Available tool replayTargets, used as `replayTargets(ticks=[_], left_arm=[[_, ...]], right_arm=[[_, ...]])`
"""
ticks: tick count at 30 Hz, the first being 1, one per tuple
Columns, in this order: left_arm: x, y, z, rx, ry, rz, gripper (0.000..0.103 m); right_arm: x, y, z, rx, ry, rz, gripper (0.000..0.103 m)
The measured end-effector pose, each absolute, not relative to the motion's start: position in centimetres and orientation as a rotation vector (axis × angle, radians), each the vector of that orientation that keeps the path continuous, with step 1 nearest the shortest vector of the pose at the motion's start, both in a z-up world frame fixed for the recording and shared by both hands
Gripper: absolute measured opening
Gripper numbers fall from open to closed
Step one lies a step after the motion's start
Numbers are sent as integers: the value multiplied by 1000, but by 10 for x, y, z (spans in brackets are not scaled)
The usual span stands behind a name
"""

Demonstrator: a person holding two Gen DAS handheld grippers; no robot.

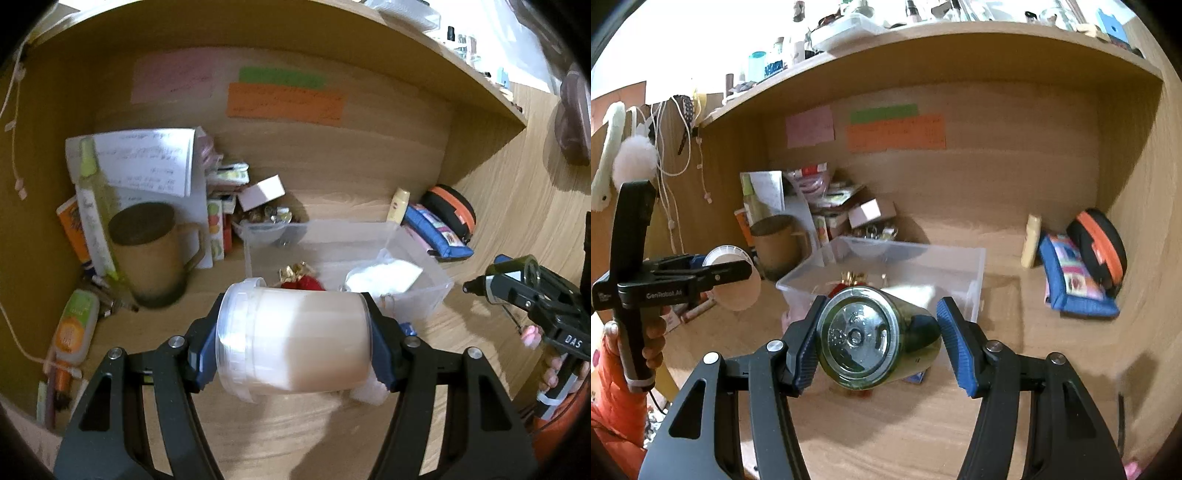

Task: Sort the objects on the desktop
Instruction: 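Carry the cup and bottle over the box and lower them inside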

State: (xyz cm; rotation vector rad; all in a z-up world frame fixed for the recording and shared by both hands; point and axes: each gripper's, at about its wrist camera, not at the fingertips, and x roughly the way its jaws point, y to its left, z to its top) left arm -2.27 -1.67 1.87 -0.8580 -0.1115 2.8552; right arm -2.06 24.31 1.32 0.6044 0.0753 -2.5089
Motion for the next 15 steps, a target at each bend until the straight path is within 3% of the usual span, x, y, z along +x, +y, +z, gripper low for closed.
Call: replayTargets(ticks=[15], left_arm=[[-90,-10,32,-864,-83,2816,66]], right_arm=[[-85,223,22,585,117,-2483,56]])
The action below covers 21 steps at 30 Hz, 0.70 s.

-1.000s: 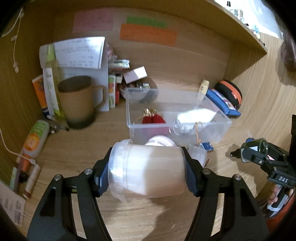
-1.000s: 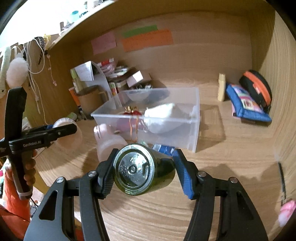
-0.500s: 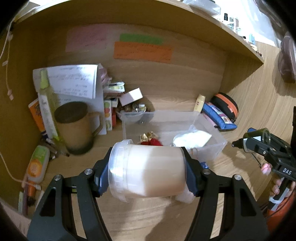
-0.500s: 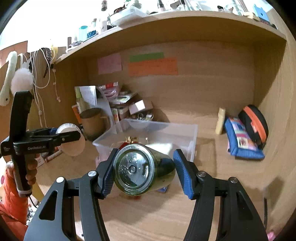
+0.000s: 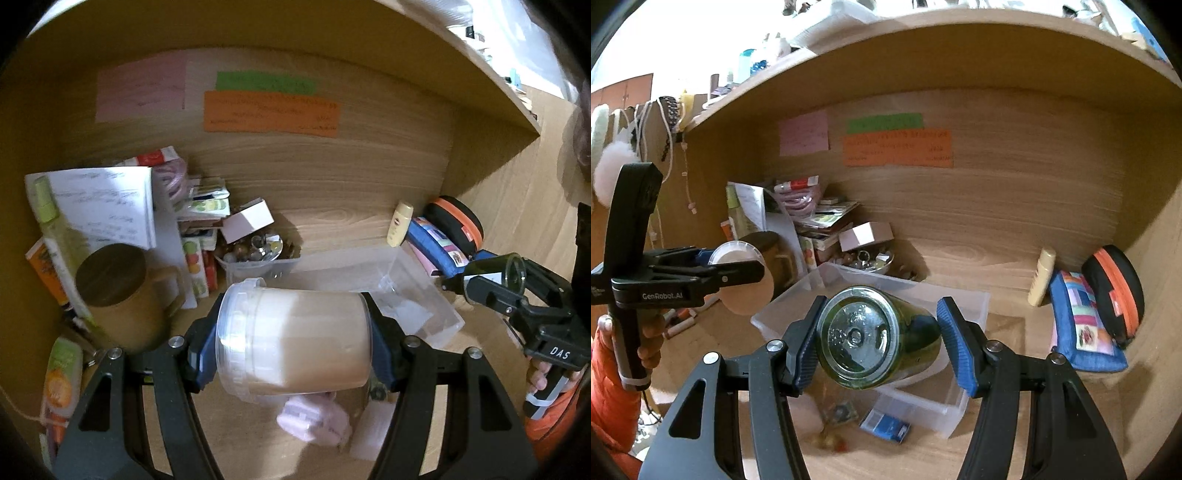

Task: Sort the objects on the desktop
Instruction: 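Carry the cup and bottle over the box and lower them inside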

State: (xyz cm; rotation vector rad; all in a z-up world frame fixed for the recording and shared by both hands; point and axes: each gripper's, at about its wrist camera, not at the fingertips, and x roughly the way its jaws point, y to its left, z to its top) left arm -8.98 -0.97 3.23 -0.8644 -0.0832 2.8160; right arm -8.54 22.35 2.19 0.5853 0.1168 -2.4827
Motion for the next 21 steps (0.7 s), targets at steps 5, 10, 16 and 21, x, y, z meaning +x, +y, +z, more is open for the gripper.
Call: replayTargets(ticks=[5,10,16,21], left_arm=[[-114,-5,29,-890,-76,2783,66],[-138,-2,20,-931,-60,2757,66],[-167,2,3,-1011,-43,2716,66],[-186,3,-11,-1077,-68,2666,66]], right_arm=[[-111,216,19,622,126,-2476,56],[-130,209,13,660,162,-2477,56],[-151,194,3,702,241,-2491,56],[-165,187,-12,756,231,-2473,56]])
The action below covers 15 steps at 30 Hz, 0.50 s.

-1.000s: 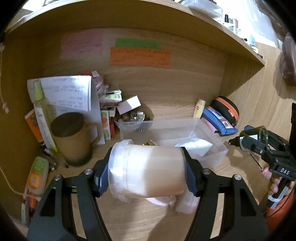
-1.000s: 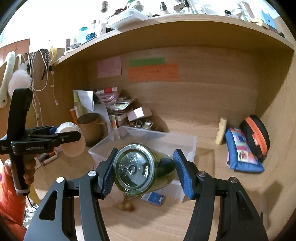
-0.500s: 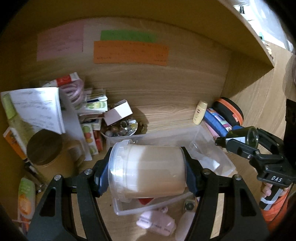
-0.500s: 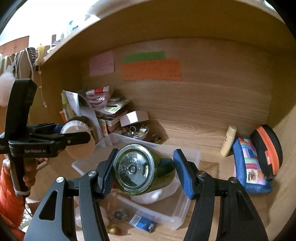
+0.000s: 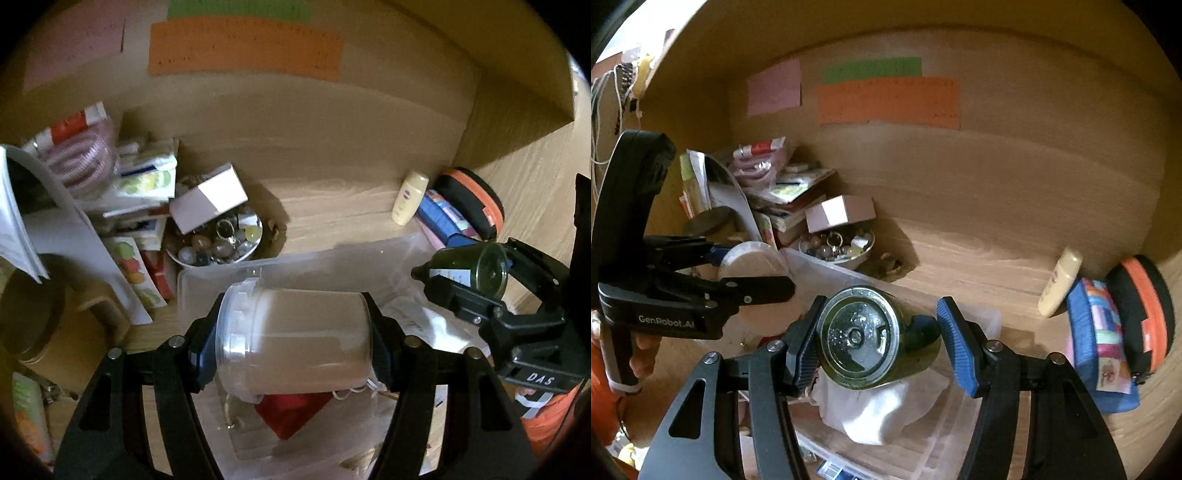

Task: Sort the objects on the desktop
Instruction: 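Carry the cup and bottle over the box and lower them inside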

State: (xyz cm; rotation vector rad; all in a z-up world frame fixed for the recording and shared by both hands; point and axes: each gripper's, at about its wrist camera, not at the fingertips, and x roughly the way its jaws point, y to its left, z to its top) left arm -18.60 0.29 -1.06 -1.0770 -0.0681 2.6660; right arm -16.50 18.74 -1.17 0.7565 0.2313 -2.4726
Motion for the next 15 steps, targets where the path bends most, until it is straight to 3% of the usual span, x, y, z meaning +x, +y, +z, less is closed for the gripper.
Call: replayTargets(ticks=[15], left_arm=[[-197,17,-35,-1177,-36,2623,66]], right_arm=[[-185,182,-49,928,262,-2408,56]])
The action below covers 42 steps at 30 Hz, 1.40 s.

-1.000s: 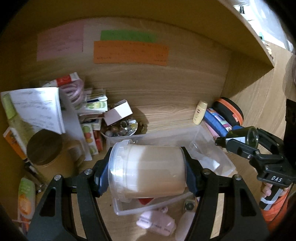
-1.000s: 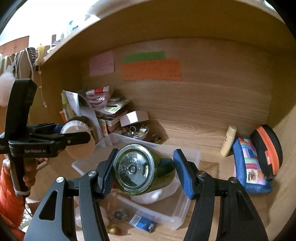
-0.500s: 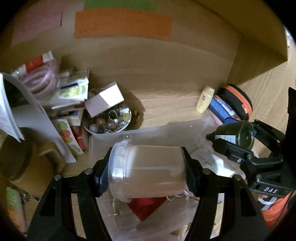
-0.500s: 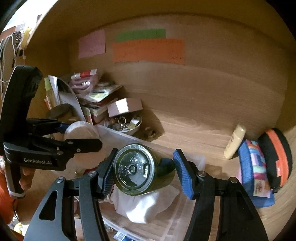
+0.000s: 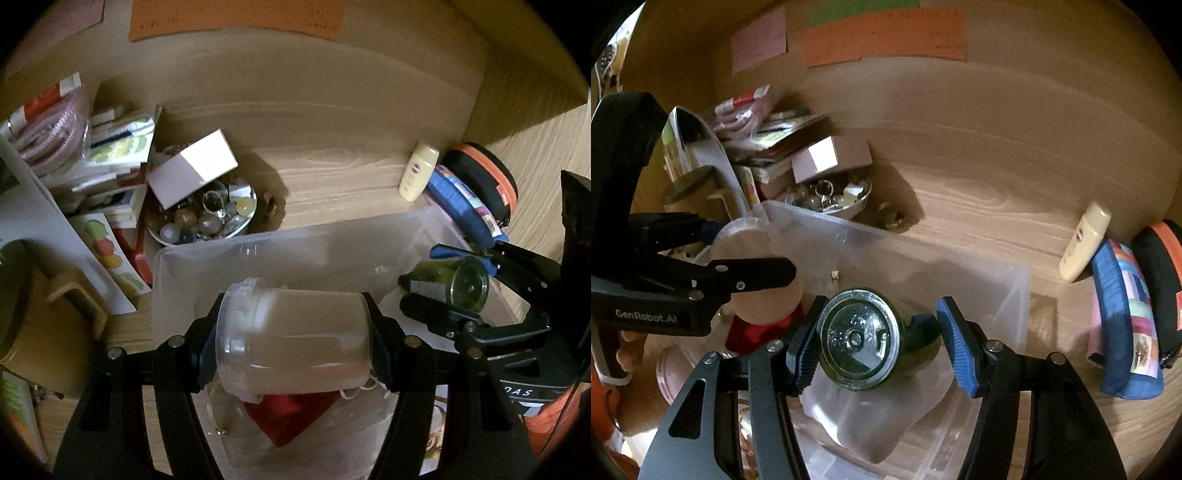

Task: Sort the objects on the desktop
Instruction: 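Carry the cup and bottle over the box and lower them inside, then open both tools to release cup and bottle into the box, withdraw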

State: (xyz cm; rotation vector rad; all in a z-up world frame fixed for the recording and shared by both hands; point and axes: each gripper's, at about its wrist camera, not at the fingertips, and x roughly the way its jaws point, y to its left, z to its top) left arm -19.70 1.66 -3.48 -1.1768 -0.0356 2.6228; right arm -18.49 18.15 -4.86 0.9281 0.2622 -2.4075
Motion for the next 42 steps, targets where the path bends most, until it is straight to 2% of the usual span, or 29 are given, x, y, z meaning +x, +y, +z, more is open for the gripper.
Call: replayTargets(ticks=[15,17,21,23,29,31,37,42], left_arm=[[-196,24,-38,-1159,0,2593,66],[-196,24,-39,-1163,-5,2589,66],[-196,23,-40,-1170,-7,2594,66],[-196,23,-40,-1170,-17,2594,67],[-191,21,-34,-1130,-27,2627,79],[-189,20,-32,-1109,-30,2644,89],[-182,15,-22,-1060,-31,2683,96],[-179,9,-14,-1082,-46,2708,96]], right_arm=[[-186,180,-53,962,296,-2419,57],[-185,180,-53,959,291,-2418,59],[-181,179,-50,921,296,-2440,73],[-178,178,-48,903,301,-2444,75],[-175,179,-46,875,310,-2468,81],[-176,181,-44,868,300,-2475,82],[-175,187,-38,818,296,-2512,93],[-179,197,-34,815,236,-2507,94]])
